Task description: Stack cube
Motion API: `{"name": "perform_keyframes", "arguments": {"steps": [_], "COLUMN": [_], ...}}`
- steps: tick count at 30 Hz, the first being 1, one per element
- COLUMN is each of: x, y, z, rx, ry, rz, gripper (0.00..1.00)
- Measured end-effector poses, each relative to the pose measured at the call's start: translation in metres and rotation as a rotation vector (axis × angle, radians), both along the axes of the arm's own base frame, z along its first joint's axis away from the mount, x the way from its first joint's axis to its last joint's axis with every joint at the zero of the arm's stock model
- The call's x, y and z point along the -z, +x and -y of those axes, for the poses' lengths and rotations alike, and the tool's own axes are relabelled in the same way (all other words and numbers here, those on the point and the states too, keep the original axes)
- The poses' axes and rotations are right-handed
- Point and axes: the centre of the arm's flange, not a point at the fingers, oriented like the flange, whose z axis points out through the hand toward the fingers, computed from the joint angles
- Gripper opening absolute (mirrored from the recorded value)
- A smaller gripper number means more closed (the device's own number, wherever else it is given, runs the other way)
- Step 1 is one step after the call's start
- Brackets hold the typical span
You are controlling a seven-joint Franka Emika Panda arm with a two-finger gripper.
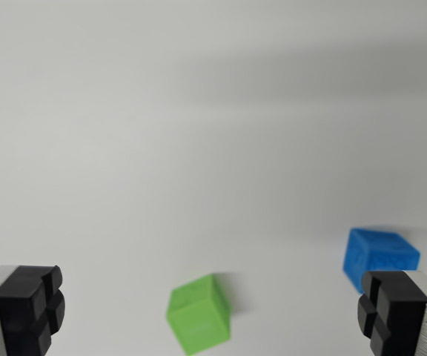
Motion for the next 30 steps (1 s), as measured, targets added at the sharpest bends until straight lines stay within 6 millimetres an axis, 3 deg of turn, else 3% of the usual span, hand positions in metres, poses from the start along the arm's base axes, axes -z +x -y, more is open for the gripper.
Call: {"name": "perform_keyframes", "arguments": {"steps": [30], "x": [0.060], "y": [-0.043], "z": [0.050], "rx": [0.031], "ry": [0.000], "rz": [-0.019], "gripper": [1.00]}}
